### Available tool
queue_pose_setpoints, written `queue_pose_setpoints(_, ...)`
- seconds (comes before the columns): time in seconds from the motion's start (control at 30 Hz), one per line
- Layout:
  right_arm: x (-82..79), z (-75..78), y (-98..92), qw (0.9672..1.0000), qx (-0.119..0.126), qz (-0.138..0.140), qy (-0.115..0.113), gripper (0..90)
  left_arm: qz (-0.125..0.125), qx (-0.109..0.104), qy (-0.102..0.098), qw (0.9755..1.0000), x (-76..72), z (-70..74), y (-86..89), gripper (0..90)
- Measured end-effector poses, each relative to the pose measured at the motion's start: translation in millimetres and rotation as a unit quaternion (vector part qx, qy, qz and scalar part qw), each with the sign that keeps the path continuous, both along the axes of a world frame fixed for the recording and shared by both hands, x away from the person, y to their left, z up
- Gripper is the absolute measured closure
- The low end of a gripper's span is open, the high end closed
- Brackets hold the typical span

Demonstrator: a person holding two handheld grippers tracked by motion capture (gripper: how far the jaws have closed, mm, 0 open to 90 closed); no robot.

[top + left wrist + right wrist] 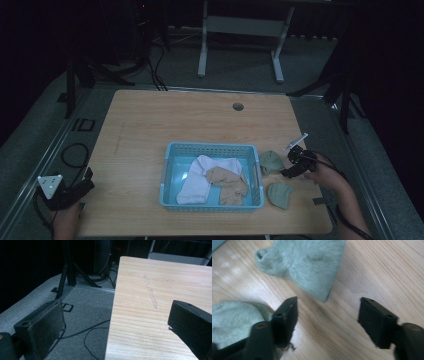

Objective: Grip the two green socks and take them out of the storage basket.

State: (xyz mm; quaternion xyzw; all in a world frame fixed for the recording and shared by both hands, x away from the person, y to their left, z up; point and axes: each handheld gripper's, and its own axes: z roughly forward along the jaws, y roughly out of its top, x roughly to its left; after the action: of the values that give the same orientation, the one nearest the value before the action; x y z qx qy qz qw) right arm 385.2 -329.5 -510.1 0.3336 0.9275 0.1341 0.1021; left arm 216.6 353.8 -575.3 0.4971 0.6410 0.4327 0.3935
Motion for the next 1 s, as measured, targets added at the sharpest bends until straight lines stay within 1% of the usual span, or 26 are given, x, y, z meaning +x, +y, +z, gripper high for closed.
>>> queue_pose_setpoints(0.07, -4.1, -2.1, -4.7, 0.9998, 0.007, -0.012, -0.014, 29.1, 0.000, 0.000, 0.000, 1.0000, 0.1, 0.0, 0.0, 0.7)
queue_pose_setpoints(0.1, -6.7, -3.3, -7.9, 0.9995, 0.011, -0.022, -0.020, 27.1, 0.000, 0.000, 0.001, 1.0000, 0.3, 0.0, 0.0, 0.7)
queue_pose_setpoints(0.13, -8.1, -3.9, -10.4, 0.9993, 0.014, -0.028, -0.022, 26.2, 0.000, -0.001, 0.001, 1.0000, 0.4, 0.0, 0.1, 0.7)
queue_pose_setpoints(0.2, -10.5, -5.8, -16.3, 0.9982, 0.020, -0.049, -0.030, 22.1, -0.001, -0.001, 0.000, 1.0000, 0.1, 0.0, 0.2, 0.7)
queue_pose_setpoints(0.23, -12.4, -6.9, -20.4, 0.9970, 0.031, -0.063, -0.033, 19.5, -0.001, 0.000, -0.001, 1.0000, -0.1, 0.0, 0.1, 0.7)
queue_pose_setpoints(0.27, -14.2, -8.0, -22.6, 0.9961, 0.043, -0.069, -0.033, 16.3, -0.001, 0.000, -0.001, 1.0000, -0.2, 0.0, 0.1, 0.7)
queue_pose_setpoints(0.3, -15.8, -9.0, -24.5, 0.9953, 0.052, -0.074, -0.035, 11.9, -0.001, 0.000, -0.001, 1.0000, -0.2, 0.0, 0.0, 0.7)
queue_pose_setpoints(0.33, -17.4, -10.1, -26.4, 0.9949, 0.059, -0.075, -0.034, 9.7, -0.002, 0.000, 0.000, 1.0000, -0.1, 0.0, -0.1, 0.7)
queue_pose_setpoints(0.37, -20.0, -11.8, -30.1, 0.9937, 0.070, -0.081, -0.035, 9.7, -0.002, 0.000, 0.000, 1.0000, -0.1, 0.0, -0.1, 0.7)
queue_pose_setpoints(0.4, -21.1, -12.7, -32.8, 0.9926, 0.075, -0.088, -0.036, 9.7, -0.001, -0.001, 0.000, 1.0000, 0.0, 0.0, -0.1, 0.7)
queue_pose_setpoints(0.43, -22.6, -14.8, -36.6, 0.9904, 0.077, -0.105, -0.045, 9.7, -0.001, -0.001, 0.000, 1.0000, 0.0, 0.0, -0.1, 0.7)
queue_pose_setpoints(0.47, -23.8, -15.7, -38.8, 0.9894, 0.078, -0.112, -0.050, 9.7, -0.002, 0.000, -0.001, 1.0000, -0.2, -0.1, 0.2, 0.7)
queue_pose_setpoints(0.5, -26.4, -17.3, -44.0, 0.9855, 0.089, -0.128, -0.068, 9.7, -0.002, -0.001, -0.001, 1.0000, -0.2, -0.1, 0.2, 0.7)
queue_pose_setpoints(0.57, -29.3, -18.1, -48.0, 0.9811, 0.099, -0.140, -0.089, 9.7, -0.003, -0.001, -0.001, 1.0000, -0.3, -0.1, 0.3, 0.7)
queue_pose_setpoints(0.6, -31.3, -18.5, -49.6, 0.9776, 0.105, -0.151, -0.102, 9.7, -0.003, -0.001, -0.001, 1.0000, -0.3, -0.1, 0.3, 0.7)
queue_pose_setpoints(0.63, -34.5, -19.7, -53.8, 0.9710, 0.118, -0.169, -0.121, 9.7, -0.003, -0.001, -0.001, 1.0000, -0.2, -0.1, 0.3, 0.7)
queue_pose_setpoints(0.67, -36.7, -20.5, -55.5, 0.9684, 0.124, -0.176, -0.126, 9.7, -0.003, -0.001, -0.001, 1.0000, -0.3, -0.1, 0.3, 0.7)
queue_pose_setpoints(0.7, -40.0, -22.0, -58.3, 0.9633, 0.132, -0.188, -0.139, 9.7, -0.003, 0.000, -0.001, 1.0000, -0.3, -0.1, 0.2, 0.7)
queue_pose_setpoints(0.73, -41.7, -23.3, -59.9, 0.9604, 0.135, -0.195, -0.146, 9.7, -0.003, 0.000, -0.001, 1.0000, -0.3, -0.1, 0.2, 0.7)
queue_pose_setpoints(0.8, -47.2, -26.5, -63.5, 0.9524, 0.138, -0.212, -0.170, 9.7, -0.003, -0.001, -0.002, 1.0000, -0.3, -0.1, 0.1, 0.7)
queue_pose_setpoints(0.83, -50.5, -28.5, -66.6, 0.9464, 0.151, -0.222, -0.180, 9.7, -0.004, -0.001, -0.001, 1.0000, -0.3, -0.1, 0.3, 0.7)
queue_pose_setpoints(0.87, -52.6, -29.5, -68.4, 0.9429, 0.161, -0.226, -0.184, 9.7, -0.003, -0.001, -0.001, 1.0000, -0.3, -0.1, 0.4, 0.7)
queue_pose_setpoints(0.9, -55.9, -31.0, -70.0, 0.9365, 0.166, -0.237, -0.198, 9.7, -0.003, -0.001, -0.001, 1.0000, -0.3, -0.1, 0.5, 0.7)
queue_pose_setpoints(0.97, -63.8, -33.4, -71.7, 0.9252, 0.177, -0.250, -0.224, 9.7, -0.004, -0.002, -0.001, 1.0000, -0.3, -0.1, 0.5, 0.7)
queue_pose_setpoints(1.0, -66.5, -34.2, -72.0, 0.9216, 0.176, -0.255, -0.234, 9.7, -0.003, -0.001, -0.001, 1.0000, -0.3, -0.1, 0.5, 0.7)
